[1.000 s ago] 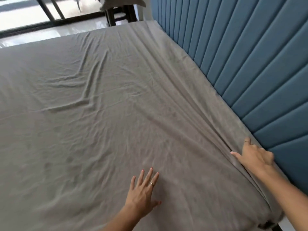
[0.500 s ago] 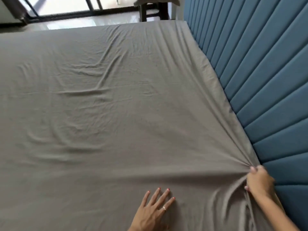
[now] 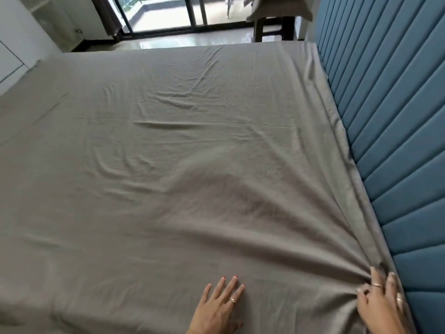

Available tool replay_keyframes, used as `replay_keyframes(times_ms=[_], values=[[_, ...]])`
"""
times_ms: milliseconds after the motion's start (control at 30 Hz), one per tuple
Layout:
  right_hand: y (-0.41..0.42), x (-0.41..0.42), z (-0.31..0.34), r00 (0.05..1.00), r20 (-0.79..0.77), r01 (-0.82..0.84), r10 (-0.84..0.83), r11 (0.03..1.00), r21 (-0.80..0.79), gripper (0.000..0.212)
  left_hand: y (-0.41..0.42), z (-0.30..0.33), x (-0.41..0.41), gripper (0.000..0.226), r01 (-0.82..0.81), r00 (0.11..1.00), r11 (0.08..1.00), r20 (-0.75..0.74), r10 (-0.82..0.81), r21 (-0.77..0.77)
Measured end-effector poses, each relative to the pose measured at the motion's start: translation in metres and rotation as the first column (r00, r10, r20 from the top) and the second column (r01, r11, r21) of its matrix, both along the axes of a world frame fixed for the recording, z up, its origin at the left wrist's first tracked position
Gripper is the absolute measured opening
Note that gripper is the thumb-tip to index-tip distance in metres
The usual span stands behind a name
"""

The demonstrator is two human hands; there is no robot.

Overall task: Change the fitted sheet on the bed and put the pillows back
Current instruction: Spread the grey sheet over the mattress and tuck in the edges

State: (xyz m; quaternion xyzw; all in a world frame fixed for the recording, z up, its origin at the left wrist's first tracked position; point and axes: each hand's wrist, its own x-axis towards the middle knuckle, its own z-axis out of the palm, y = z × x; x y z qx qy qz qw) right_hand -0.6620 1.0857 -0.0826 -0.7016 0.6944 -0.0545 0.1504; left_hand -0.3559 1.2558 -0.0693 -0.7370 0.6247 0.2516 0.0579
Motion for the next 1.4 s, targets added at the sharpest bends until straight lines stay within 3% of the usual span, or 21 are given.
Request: replay_keyframes(times_ms=[67, 133, 200, 267, 333, 433, 533, 567, 633, 667, 733, 867, 933, 1033, 1067, 1167, 1300, 1400], values=[[0.015, -0.009, -0.001, 0.993, -0.030, -0.114, 0.112, 0.986, -0.122, 0.060, 0.023, 0.001, 0.007, 0.115, 0.013, 1.000, 1.000, 0.025, -0.013, -0.003], [0.029, -0.027, -0.008, 0.948, -0.105, -0.316, 0.299, 0.912, -0.260, 0.058, 0.047, 0.000, 0.013, 0.119, 0.045, 0.995, 0.999, 0.094, -0.044, -0.014], [0.051, -0.044, -0.023, 0.867, -0.232, -0.493, 0.441, 0.826, -0.273, 0.057, 0.068, -0.004, 0.012, 0.135, 0.082, 0.987, 0.997, 0.139, -0.082, 0.004], [0.078, -0.051, -0.039, 0.824, -0.266, -0.562, 0.500, 0.776, -0.286, 0.055, 0.078, -0.001, 0.004, 0.136, 0.097, 0.982, 0.995, 0.157, -0.102, 0.038], [0.105, -0.062, -0.039, 0.790, -0.288, -0.604, 0.541, 0.769, -0.211, 0.061, 0.084, 0.006, -0.010, 0.126, 0.121, 0.979, 0.992, 0.163, -0.125, 0.036], [0.122, -0.082, 0.003, 0.675, -0.366, -0.659, 0.641, 0.746, 0.091, 0.073, 0.088, 0.013, -0.032, 0.099, 0.167, 0.949, 0.986, 0.271, -0.159, -0.005], [0.130, -0.090, 0.012, 0.709, -0.440, -0.526, 0.551, 0.829, 0.192, 0.082, 0.094, 0.023, -0.050, 0.063, 0.245, 0.893, 0.968, 0.404, -0.199, -0.064], [0.128, -0.080, 0.022, 0.709, -0.461, -0.505, 0.534, 0.840, 0.196, 0.075, 0.096, 0.024, -0.053, 0.056, 0.248, 0.887, 0.967, 0.415, -0.202, -0.061], [0.126, -0.061, 0.053, 0.586, -0.557, -0.526, 0.589, 0.799, 0.291, 0.052, 0.098, 0.035, -0.060, 0.046, 0.240, 0.887, 0.971, 0.409, -0.213, -0.014], [0.126, -0.054, 0.055, 0.588, -0.572, -0.504, 0.572, 0.812, 0.295, 0.041, 0.098, 0.040, -0.063, 0.041, 0.247, 0.868, 0.968, 0.434, -0.241, 0.044], [0.131, -0.050, 0.053, 0.595, -0.575, -0.516, 0.562, 0.815, 0.263, 0.040, 0.097, 0.048, -0.071, 0.028, 0.245, 0.832, 0.961, 0.480, -0.278, 0.131], [0.128, -0.049, 0.015, 0.577, -0.468, -0.687, 0.669, 0.708, 0.164, 0.074, 0.083, 0.036, -0.078, 0.035, 0.254, 0.831, 0.957, 0.474, -0.292, 0.143], [0.123, -0.045, 0.003, 0.536, -0.491, -0.739, 0.687, 0.663, 0.121, 0.069, 0.079, 0.031, -0.080, 0.036, 0.272, 0.840, 0.959, 0.465, -0.279, 0.084], [0.118, -0.040, 0.002, 0.509, -0.550, -0.786, 0.662, 0.618, 0.015, 0.025, 0.073, 0.025, -0.083, 0.036, 0.258, 0.851, 0.964, 0.457, -0.260, 0.069], [0.114, -0.041, 0.000, 0.501, -0.563, -0.805, 0.657, 0.593, -0.024, 0.020, 0.070, 0.024, -0.084, 0.036, 0.233, 0.853, 0.968, 0.459, -0.249, 0.092], [0.102, -0.043, 0.002, 0.461, -0.511, -0.847, 0.726, 0.531, -0.011, 0.040, 0.067, 0.025, -0.086, 0.033, 0.172, 0.872, 0.980, 0.448, -0.198, 0.099], [0.082, -0.046, 0.010, 0.420, -0.421, -0.877, 0.804, 0.479, 0.040, 0.046, 0.062, 0.032, -0.089, 0.009, 0.178, 0.822, 0.977, 0.527, -0.213, 0.118], [0.073, -0.046, 0.008, 0.337, -0.381, -0.902, 0.861, 0.411, 0.130, 0.048, 0.054, 0.020, -0.093, 0.029, 0.218, 0.846, 0.967, 0.467, -0.255, 0.133]])
